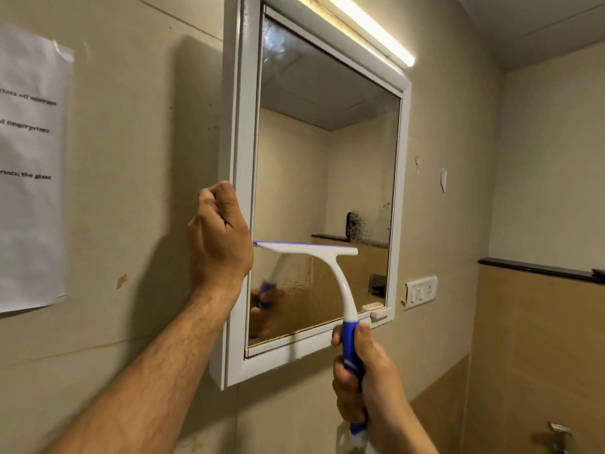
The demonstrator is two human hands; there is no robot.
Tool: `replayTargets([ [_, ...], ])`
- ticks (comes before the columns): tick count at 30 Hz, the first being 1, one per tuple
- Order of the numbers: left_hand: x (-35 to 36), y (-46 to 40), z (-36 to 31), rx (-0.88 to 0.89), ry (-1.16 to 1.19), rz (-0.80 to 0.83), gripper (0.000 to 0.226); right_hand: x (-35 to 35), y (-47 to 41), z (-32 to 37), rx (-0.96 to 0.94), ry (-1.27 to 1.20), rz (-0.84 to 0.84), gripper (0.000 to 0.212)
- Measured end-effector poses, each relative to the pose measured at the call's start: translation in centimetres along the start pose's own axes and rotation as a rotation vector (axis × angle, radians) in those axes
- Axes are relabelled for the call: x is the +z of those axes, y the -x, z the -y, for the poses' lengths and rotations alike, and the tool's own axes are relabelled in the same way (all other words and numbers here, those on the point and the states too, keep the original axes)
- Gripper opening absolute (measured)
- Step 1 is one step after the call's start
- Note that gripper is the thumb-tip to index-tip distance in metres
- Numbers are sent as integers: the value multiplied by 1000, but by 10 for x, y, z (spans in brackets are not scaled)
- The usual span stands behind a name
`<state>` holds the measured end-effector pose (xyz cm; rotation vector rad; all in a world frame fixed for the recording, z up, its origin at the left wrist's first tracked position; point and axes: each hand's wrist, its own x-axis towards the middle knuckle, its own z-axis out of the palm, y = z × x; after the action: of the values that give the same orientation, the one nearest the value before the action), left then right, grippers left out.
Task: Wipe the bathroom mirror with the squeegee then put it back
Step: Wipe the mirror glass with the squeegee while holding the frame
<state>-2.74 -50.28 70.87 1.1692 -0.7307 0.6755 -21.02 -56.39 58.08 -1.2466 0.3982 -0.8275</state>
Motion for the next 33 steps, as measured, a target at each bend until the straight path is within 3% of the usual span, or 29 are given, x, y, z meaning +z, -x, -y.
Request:
replayTargets([
  [6, 0, -1, 4, -19, 10, 18, 40, 20, -16, 46, -162, 45, 29, 53],
  [15, 2, -1, 8, -21, 8, 12, 39, -17, 12, -29, 50, 68, -39, 57],
  [25, 1, 2, -1, -50, 33, 52, 36, 20, -19, 33, -164, 77, -22, 49],
  [33, 4, 0, 3, -44, 0, 13, 36, -8, 1, -17, -65, 72, -14, 54],
])
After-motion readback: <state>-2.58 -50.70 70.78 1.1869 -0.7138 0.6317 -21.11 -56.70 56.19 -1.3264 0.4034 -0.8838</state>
